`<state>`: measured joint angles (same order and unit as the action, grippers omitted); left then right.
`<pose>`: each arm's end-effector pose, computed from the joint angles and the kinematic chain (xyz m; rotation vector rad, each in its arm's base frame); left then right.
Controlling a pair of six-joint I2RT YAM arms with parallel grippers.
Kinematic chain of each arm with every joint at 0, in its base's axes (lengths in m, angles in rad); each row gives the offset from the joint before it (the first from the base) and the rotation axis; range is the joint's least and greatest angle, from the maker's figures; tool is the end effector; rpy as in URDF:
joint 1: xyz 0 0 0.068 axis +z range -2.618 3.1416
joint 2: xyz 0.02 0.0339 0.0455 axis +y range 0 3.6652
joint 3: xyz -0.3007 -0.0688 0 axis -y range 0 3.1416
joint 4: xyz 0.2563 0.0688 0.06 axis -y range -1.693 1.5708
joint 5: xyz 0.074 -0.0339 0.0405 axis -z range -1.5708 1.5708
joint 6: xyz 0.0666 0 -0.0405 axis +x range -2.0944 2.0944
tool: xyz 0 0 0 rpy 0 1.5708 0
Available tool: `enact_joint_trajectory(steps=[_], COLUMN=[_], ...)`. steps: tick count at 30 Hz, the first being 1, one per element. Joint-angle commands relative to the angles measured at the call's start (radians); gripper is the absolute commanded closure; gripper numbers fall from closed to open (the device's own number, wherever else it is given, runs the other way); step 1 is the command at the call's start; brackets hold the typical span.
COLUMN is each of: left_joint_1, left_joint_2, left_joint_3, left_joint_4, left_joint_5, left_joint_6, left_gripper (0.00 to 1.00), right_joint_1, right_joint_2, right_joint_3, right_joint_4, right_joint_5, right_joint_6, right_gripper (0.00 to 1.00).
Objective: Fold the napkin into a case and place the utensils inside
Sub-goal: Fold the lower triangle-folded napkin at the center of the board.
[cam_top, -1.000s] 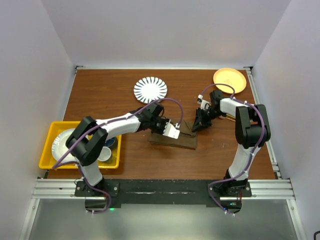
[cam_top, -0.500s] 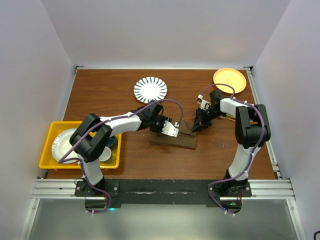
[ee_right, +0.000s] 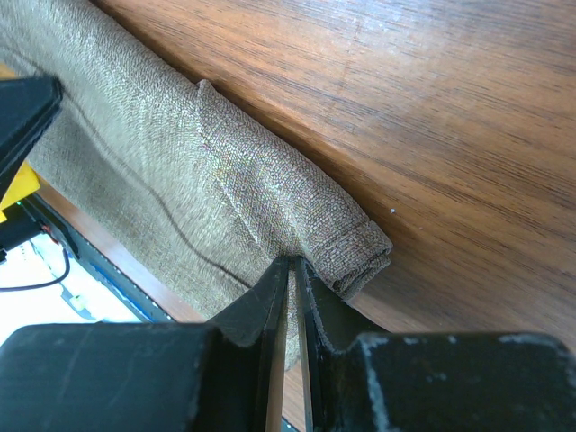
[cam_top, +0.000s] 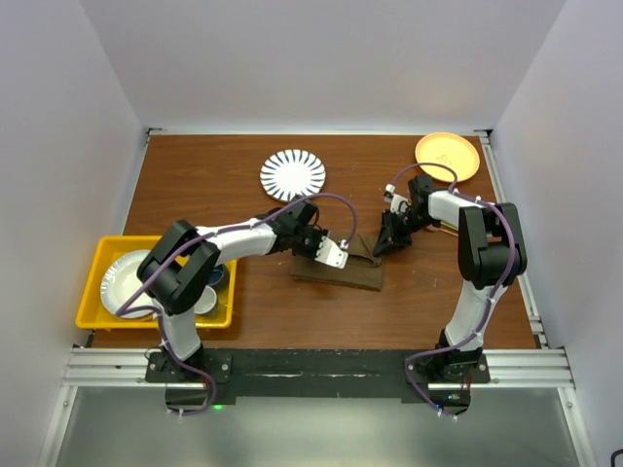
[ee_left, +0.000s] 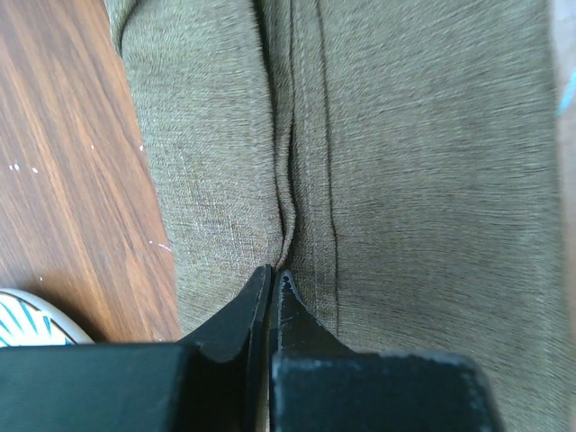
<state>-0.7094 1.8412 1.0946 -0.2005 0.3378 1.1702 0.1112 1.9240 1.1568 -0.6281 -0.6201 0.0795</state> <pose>0.2960 -0.2832 0.1622 2.0600 1.3381 -0.2266 0.3659 0.0798 0.1347 -0.1269 2.8801 0.9432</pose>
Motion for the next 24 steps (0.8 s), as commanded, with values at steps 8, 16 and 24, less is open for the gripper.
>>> enact_joint_trajectory(steps=[8,16,24], left_joint_1=[-0.032,-0.030,-0.030], left_joint_2=[-0.056,0.027,0.047], left_joint_3=[0.021,-0.021,-0.027], left_joint_4=[-0.082,-0.050,-0.053], left_joint_5=[0.098,0.067,0.056], left_joint_6=[-0.030,-0.017,-0.009], left_gripper=[1.00,1.00,1.00], right_joint_1=[0.007,0.007,0.005], right_joint_2=[0.032,0.015,-0.080], right_joint_3=[-0.025,0.000,0.112], right_joint_4=[0.011,-0.018,-0.157], right_joint_5=[0.157,0.140,0.021], right_joint_6=[-0.024,-0.044,-0.116], right_gripper=[0.86,0.83,0.73])
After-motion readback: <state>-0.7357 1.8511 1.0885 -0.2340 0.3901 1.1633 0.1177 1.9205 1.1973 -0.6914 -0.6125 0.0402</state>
